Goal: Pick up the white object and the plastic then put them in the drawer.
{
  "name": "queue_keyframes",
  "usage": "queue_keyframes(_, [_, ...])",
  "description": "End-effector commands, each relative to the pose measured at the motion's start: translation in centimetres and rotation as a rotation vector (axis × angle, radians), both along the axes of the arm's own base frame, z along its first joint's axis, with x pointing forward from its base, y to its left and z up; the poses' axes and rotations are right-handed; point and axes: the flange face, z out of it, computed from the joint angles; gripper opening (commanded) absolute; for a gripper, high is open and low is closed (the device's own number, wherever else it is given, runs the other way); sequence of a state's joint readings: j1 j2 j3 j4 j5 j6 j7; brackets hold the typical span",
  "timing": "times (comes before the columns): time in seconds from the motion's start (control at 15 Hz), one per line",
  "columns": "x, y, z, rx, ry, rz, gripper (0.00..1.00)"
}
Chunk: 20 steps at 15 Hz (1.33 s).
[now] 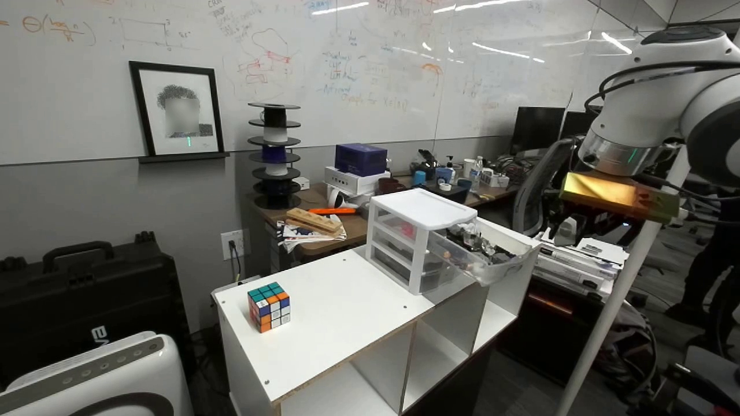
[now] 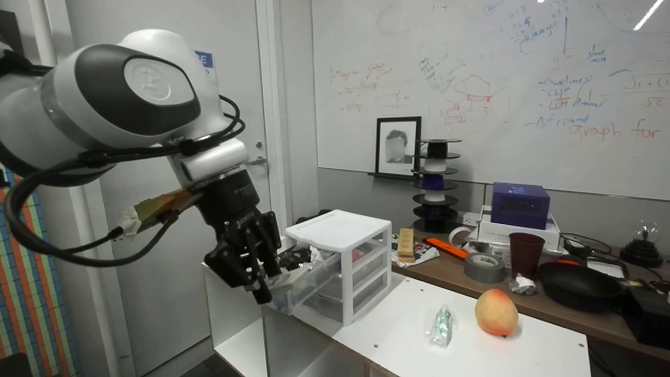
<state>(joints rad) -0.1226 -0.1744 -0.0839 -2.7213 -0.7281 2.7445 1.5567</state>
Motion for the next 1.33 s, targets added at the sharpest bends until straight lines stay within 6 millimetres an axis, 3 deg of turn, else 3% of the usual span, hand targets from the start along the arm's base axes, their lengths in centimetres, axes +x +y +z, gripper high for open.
queue_keyframes(0.0, [-0.2, 2.1, 2.1, -0.001, -0.03, 0.051, 0.16])
queue_keyframes(0.27, [2.2, 4.9, 3.4, -0.015, -0.058, 0.168, 0.16])
queue_keyframes(0.6, [7.4, 4.8, 4.1, -0.03, -0.087, 0.203, 0.15])
queue_keyframes(1.27, [10.8, 8.5, -1.2, 0.089, 0.042, 0.392, 0.16])
